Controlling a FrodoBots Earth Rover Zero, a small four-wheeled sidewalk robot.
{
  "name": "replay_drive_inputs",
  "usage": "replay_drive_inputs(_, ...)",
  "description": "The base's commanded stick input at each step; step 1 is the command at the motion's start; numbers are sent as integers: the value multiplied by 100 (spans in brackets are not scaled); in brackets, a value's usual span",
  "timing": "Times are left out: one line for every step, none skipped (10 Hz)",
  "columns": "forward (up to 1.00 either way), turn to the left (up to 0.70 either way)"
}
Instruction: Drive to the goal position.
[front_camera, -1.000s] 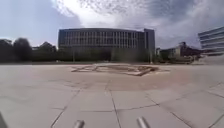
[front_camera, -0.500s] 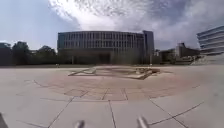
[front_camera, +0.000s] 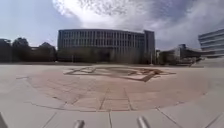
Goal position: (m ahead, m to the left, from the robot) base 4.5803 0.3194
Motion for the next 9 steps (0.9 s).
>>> replay_drive_inputs(70, 1)
replay_drive_inputs(70, 0)
replay_drive_inputs(70, 0)
replay_drive_inputs(70, 0)
replay_drive_inputs(70, 0)
replay_drive_inputs(70, 0)
replay_drive_inputs(70, 0)
replay_drive_inputs(70, 0)
replay_drive_inputs(70, 0)
